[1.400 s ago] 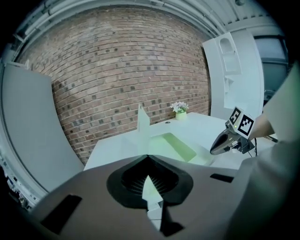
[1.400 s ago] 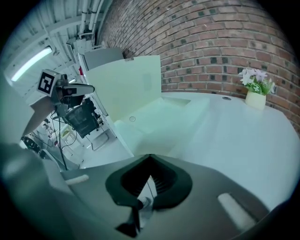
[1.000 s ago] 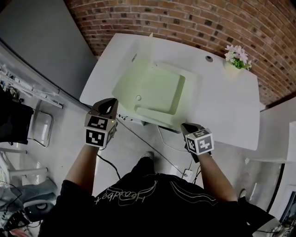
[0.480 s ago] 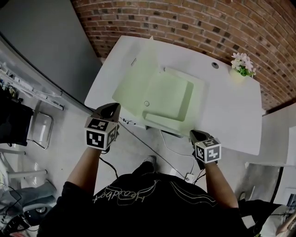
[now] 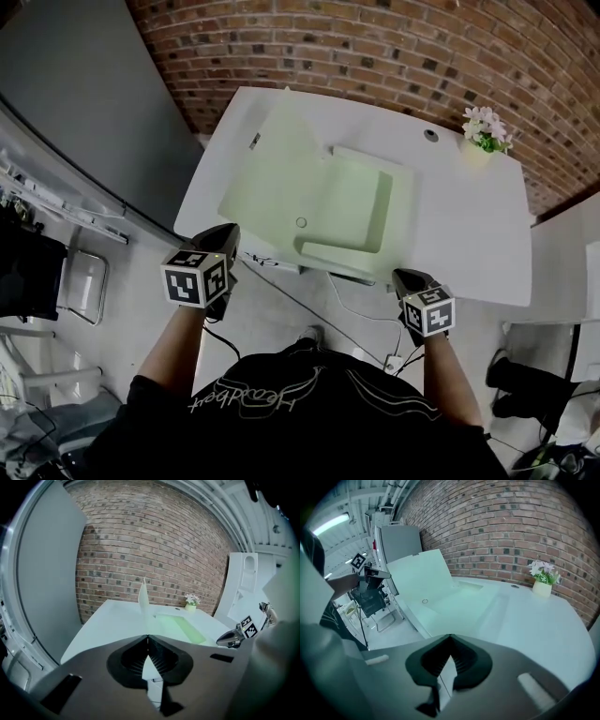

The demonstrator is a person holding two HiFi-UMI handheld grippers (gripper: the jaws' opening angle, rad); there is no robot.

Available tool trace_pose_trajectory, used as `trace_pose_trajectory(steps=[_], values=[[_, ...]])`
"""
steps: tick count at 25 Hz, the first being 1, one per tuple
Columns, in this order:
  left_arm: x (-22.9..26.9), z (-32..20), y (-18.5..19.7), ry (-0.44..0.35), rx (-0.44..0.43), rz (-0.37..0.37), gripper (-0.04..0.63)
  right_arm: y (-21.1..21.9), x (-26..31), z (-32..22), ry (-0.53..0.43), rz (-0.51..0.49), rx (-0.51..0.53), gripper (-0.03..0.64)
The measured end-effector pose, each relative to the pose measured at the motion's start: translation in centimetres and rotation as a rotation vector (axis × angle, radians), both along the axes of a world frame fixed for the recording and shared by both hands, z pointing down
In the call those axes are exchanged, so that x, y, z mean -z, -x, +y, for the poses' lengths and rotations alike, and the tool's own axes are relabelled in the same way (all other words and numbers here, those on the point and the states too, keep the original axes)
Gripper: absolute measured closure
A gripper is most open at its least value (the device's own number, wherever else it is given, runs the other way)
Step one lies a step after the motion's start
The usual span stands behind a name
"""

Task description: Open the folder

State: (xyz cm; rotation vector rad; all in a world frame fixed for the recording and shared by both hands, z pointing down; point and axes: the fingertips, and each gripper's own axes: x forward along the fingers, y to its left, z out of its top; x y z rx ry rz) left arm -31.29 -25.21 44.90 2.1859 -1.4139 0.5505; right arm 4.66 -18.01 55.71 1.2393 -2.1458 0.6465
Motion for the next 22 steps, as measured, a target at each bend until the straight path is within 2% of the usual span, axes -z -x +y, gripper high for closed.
trace_pose_trajectory(steps=[22], values=[[-5.3,-1.8,5.4,0.09,0.126,0.167,0.589,0.0,0.6,0.3,0.017,-0.03,-0.025,0.614]])
